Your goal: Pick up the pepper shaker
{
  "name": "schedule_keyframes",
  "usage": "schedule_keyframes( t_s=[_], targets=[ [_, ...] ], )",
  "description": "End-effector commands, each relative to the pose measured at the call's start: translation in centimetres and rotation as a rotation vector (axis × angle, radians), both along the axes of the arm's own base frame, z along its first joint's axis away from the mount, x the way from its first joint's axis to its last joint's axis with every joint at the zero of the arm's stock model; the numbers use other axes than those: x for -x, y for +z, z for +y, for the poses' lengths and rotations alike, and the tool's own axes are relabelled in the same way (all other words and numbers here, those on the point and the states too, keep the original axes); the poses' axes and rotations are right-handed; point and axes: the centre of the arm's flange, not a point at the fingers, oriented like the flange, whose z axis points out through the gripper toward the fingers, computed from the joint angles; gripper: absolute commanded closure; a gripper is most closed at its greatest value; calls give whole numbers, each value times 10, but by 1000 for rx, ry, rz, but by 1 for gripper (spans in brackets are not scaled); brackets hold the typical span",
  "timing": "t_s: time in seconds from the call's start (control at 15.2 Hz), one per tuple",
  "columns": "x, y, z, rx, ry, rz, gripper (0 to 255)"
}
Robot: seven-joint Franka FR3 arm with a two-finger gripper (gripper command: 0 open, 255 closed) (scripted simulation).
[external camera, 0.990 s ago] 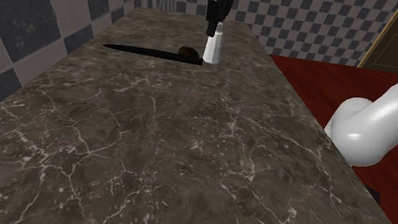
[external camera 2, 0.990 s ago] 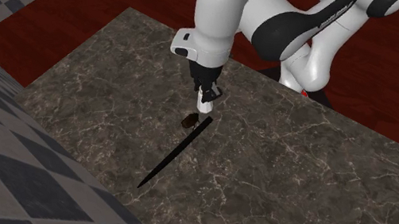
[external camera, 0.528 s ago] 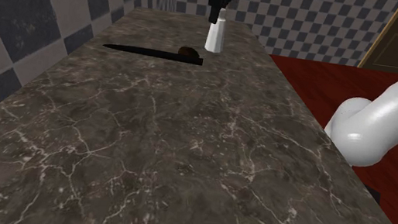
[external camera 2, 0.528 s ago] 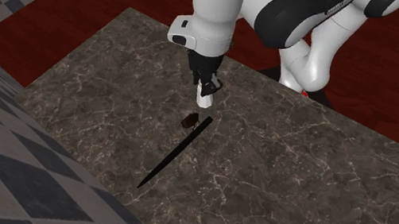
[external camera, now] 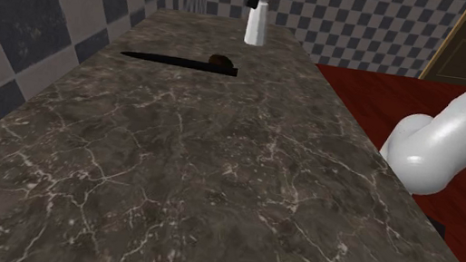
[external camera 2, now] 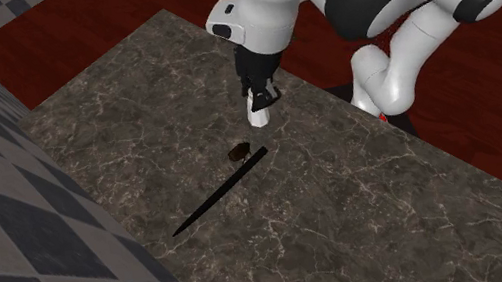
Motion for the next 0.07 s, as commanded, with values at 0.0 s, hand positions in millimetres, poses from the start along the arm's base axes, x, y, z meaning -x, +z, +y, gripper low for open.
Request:
schedule_keyframes(
  t_s=[0.0],
  targets=[
    [0,4,0,0,0,0,255]
  ],
)
